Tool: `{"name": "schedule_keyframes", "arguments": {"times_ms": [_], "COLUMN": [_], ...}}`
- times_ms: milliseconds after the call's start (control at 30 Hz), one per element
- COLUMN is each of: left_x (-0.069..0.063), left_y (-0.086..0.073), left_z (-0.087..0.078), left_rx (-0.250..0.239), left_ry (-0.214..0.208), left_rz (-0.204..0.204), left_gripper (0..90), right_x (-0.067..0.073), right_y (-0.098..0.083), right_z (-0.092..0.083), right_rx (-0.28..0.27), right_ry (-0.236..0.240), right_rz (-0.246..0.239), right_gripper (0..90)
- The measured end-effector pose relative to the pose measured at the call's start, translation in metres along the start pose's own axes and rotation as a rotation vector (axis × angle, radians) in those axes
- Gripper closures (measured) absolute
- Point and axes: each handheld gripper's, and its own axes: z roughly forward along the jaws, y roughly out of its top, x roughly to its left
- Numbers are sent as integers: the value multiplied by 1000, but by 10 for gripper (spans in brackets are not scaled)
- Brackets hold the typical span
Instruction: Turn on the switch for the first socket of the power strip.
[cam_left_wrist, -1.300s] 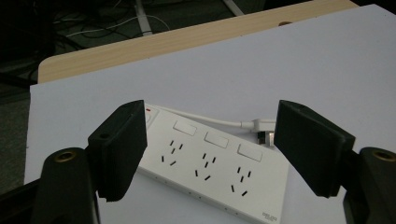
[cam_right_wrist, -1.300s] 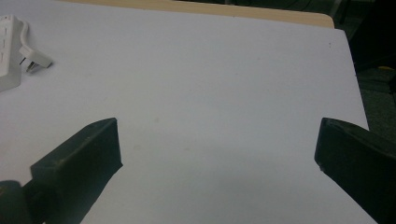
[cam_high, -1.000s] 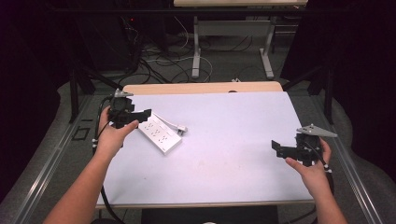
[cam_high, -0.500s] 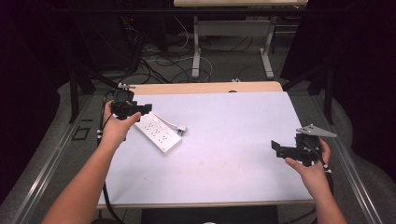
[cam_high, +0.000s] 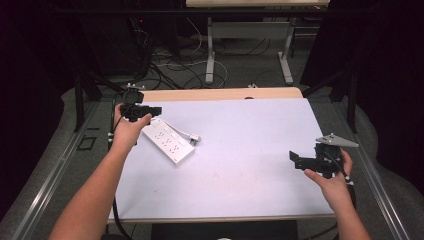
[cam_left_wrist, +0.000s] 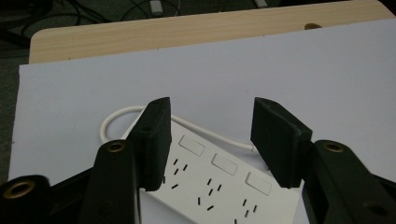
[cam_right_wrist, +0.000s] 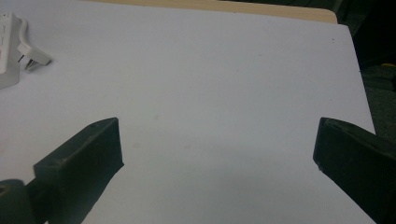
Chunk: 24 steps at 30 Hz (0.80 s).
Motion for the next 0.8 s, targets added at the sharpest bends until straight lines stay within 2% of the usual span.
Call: {"name": "schedule_keyframes", "arguments": {"times_ms": [233,300,433,467,500,533,667,700,733,800], "left_x": [5,7,9,10,10,11,13,14,14,14], "left_y": [5,6,7,8,8,9,10,10,10,10], "left_z": [8,10,16,16,18,18,23,23,26,29], "left_rx": [1,16,6,22,3,12,3,17,0,-3], "left_ry": [-10,-14,-3,-7,-1,1,-7,-15,-11,-15], "left_rz": [-41,-41,-66,-64,-79,-75,-108,-106,-117,-129], "left_gripper": [532,538,552,565,565,573,617,621,621,623], "right_x": [0,0,0,0,0,0,0,0,0,-1], "right_y": [0,0,0,0,0,0,0,0,0,0], "right_z": [0,-1,-1,-1,-1,0,0,0,0,0], "right_rx": [1,3,-5,-5,-5,-5,-7,-7,-3,-6], "right_ry": [-1,1,-1,-2,-2,-3,-2,-2,2,8], "right_rz": [-4,-8,-8,-7,-7,-7,-6,-5,-7,-12], "right_gripper": [12,12,14,14,14,14,15,14,14,14]}}
